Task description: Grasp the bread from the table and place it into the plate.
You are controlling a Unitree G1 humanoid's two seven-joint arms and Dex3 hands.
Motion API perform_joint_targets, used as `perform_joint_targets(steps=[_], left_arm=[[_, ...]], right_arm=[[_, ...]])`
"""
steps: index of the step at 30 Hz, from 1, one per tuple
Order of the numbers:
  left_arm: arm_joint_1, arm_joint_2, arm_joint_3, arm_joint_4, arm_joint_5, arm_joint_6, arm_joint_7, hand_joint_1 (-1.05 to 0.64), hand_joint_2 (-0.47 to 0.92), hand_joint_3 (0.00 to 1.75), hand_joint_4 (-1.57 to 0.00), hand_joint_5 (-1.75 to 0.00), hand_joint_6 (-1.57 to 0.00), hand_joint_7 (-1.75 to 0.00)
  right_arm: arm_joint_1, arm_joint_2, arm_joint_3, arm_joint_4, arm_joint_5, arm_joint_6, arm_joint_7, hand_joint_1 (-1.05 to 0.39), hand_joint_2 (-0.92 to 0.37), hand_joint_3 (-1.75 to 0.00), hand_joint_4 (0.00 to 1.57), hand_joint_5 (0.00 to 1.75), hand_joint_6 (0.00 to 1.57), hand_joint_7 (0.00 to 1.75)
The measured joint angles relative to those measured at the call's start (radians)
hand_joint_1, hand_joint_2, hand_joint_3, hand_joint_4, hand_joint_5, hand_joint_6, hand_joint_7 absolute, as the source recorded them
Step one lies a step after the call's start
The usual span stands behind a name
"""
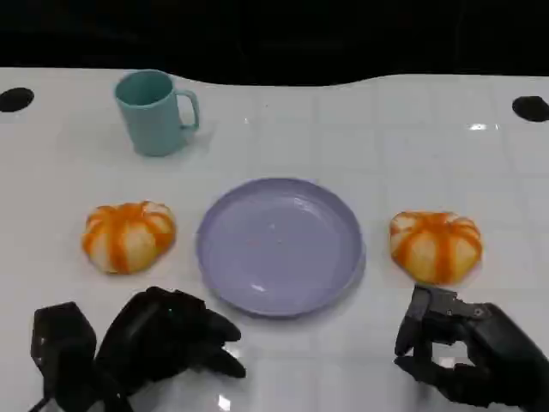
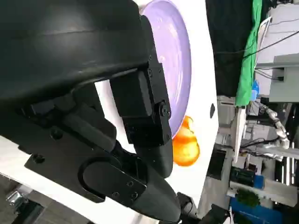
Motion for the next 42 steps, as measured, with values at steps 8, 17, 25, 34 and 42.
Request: perform_joint_targets(steps=[8,17,25,34,42], left_arm=[[0.001,0.0,-0.005,-0.001,0.003,-0.002,0.0,-1.05,0.78,0.0,-1.57,-0.23,-1.56,0.0],[0.001,0.0,-0.004,-0.001,0.001,0.001,0.0,-1.05,0.79,0.0,-1.57,-0.23,-1.56,0.0],[0.001,0.0,-0.004,-0.001,0.001,-0.002,0.0,-1.05,0.79,0.01,-1.57,-0.23,-1.56,0.0],[0.001,-0.001,-0.004,0.002,0.001,-0.008,0.0,-1.05,0.78,0.0,-1.57,-0.23,-1.57,-0.01],[0.001,-0.001,-0.006,0.001,0.001,-0.007,0.0,-1.05,0.79,0.0,-1.56,-0.22,-1.55,0.0]], right_arm=[[0.002,0.0,0.0,-0.01,-0.006,0.006,-0.001,-0.47,-0.92,-0.22,0.64,1.75,0.56,1.48],[0.003,0.0,0.0,-0.01,-0.006,0.006,-0.001,-0.47,-0.92,-0.22,0.63,1.75,0.56,1.48],[0.003,0.0,0.0,-0.009,-0.006,0.006,0.0,-0.48,-0.92,-0.22,0.64,1.75,0.56,1.47],[0.004,-0.018,-0.002,-0.063,-0.042,0.038,-0.015,-0.49,-0.92,-0.25,0.5,1.71,0.43,1.43],[-0.001,-0.055,-0.018,-0.139,-0.102,0.061,-0.065,-0.5,-0.92,-0.12,0.4,1.18,0.43,0.7]])
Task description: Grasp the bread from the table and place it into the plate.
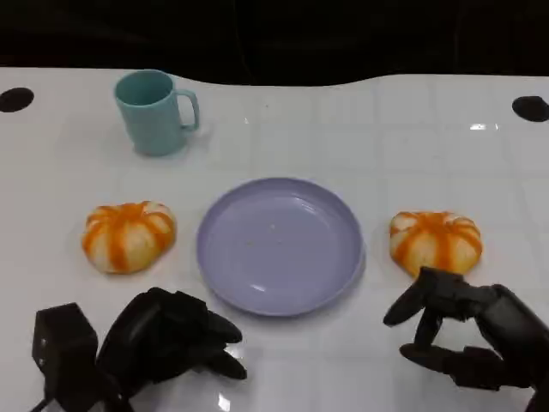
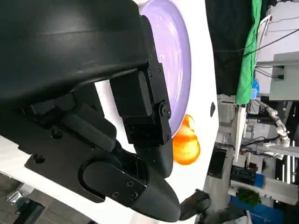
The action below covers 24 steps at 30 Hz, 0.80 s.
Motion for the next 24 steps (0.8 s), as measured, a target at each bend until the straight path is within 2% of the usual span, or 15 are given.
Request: perform_joint_targets(steps=[1,3,6,9,17,24], left_arm=[[0.0,0.0,0.0,0.0,0.0,0.0,0.0,-1.05,0.79,0.0,-1.56,-0.22,-1.55,0.0],[0.0,0.0,0.0,0.0,-0.001,0.0,0.0,-1.05,0.79,0.0,-1.56,-0.22,-1.55,0.0],[0.0,0.0,0.001,0.0,-0.002,0.0,0.0,-1.05,0.78,0.0,-1.56,-0.22,-1.55,0.0],[0.0,0.0,0.001,0.0,-0.002,0.001,0.0,-1.05,0.79,0.01,-1.57,-0.22,-1.55,0.0],[0.0,0.0,0.004,0.005,-0.005,0.001,-0.001,-1.05,0.78,0.0,-1.57,-0.22,-1.55,0.0],[0.0,0.0,0.005,0.005,-0.003,0.001,-0.001,-1.05,0.78,0.0,-1.57,-0.22,-1.55,0.0]], right_arm=[[0.0,-0.001,-0.002,-0.008,-0.009,0.0,-0.008,-0.5,-0.92,-0.12,0.4,1.17,0.43,0.69],[-0.001,-0.003,-0.005,-0.02,-0.034,-0.006,-0.03,-0.51,-0.92,-0.09,0.34,1.02,0.42,0.52],[-0.008,-0.011,-0.026,-0.024,-0.117,-0.047,-0.108,-0.55,-0.92,-0.09,0.32,0.88,0.45,0.34],[-0.02,-0.029,-0.042,-0.043,-0.203,-0.056,-0.177,-0.57,-0.92,-0.08,0.26,0.77,0.44,0.18],[-0.037,-0.079,-0.065,-0.112,-0.389,0.007,-0.271,-0.57,-0.92,-0.06,0.19,0.54,0.38,0.04],[-0.082,-0.124,-0.036,-0.128,-0.586,0.102,-0.329,-0.61,-0.9,-0.02,0.15,0.45,0.33,0.0]])
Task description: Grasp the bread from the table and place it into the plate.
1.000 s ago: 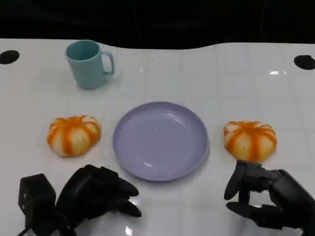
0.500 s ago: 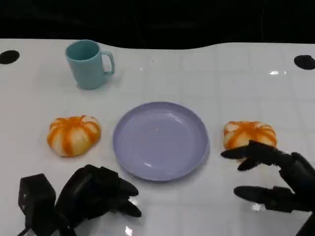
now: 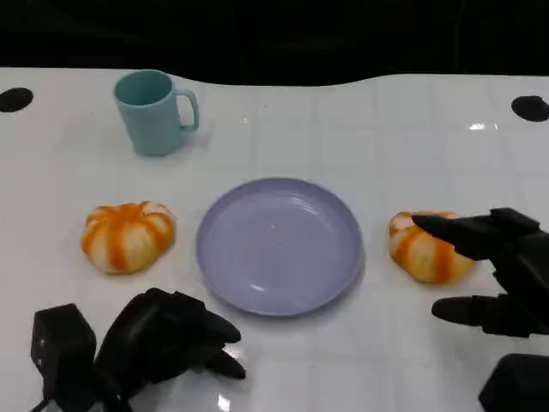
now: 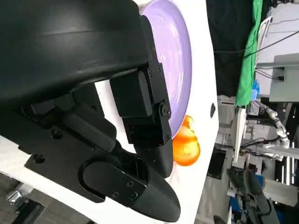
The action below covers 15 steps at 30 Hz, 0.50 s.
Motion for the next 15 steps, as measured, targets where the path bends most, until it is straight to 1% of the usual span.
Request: perform_joint_targets(steps=[3,7,9,15], left_arm=[[0.0,0.0,0.0,0.0,0.0,0.001,0.0,-1.05,0.78,0.0,-1.57,-0.22,-1.55,0.0],[0.001,0.001,-0.002,-0.001,0.002,0.001,0.0,-1.05,0.78,0.0,-1.57,-0.22,-1.55,0.0],[0.001,0.0,-0.003,-0.002,0.002,0.0,0.0,-1.05,0.79,0.0,-1.57,-0.22,-1.55,0.0],[0.003,0.0,-0.007,-0.004,0.002,0.0,0.001,-1.05,0.78,0.0,-1.57,-0.22,-1.56,0.0]], right_arm=[[-0.031,-0.014,0.036,0.014,-0.102,0.039,-0.048,-0.62,-0.9,-0.01,0.13,0.43,0.32,0.0],[-0.069,-0.026,0.076,0.044,-0.174,0.099,-0.074,-0.61,-0.88,0.0,0.1,0.43,0.29,0.0],[-0.097,-0.026,0.1,0.073,-0.194,0.126,-0.078,-0.61,-0.88,0.0,0.1,0.43,0.28,0.0],[-0.168,-0.027,0.166,0.168,-0.223,0.174,-0.086,-0.64,-0.87,0.0,0.1,0.44,0.26,0.0]])
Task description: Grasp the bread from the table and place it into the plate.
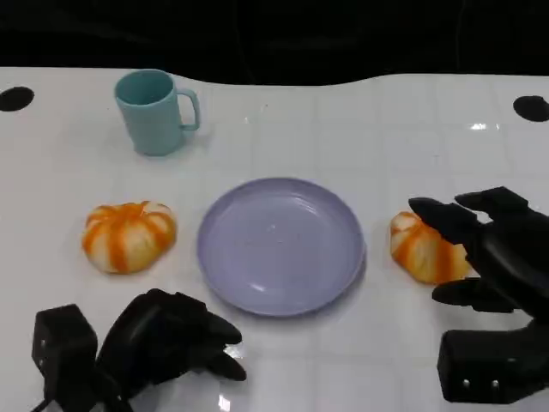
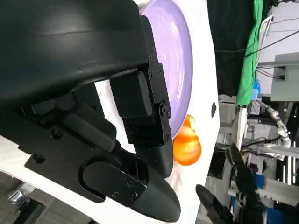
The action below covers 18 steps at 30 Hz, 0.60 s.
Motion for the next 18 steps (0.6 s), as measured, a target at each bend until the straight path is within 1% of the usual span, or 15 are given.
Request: perform_joint_targets(steps=[6,10,18], left_arm=[[0.006,-0.001,-0.004,-0.006,0.0,0.0,0.0,-1.05,0.79,0.0,-1.56,-0.22,-1.55,0.0],[0.013,-0.002,-0.006,-0.014,0.0,-0.001,0.0,-1.05,0.79,0.0,-1.56,-0.22,-1.55,0.0],[0.021,-0.002,-0.01,-0.033,0.002,-0.006,0.0,-1.05,0.8,0.01,-1.57,-0.22,-1.56,0.0]], right_arm=[[-0.078,0.001,0.071,0.135,-0.015,0.022,-0.043,-0.67,-0.88,0.0,0.1,0.43,0.26,0.0],[-0.125,0.008,0.116,0.233,-0.018,0.033,-0.063,-0.66,-0.89,0.0,0.09,0.42,0.26,0.0],[-0.224,0.045,0.192,0.438,-0.017,0.047,-0.122,-0.66,-0.9,-0.01,0.12,0.38,0.27,0.01]])
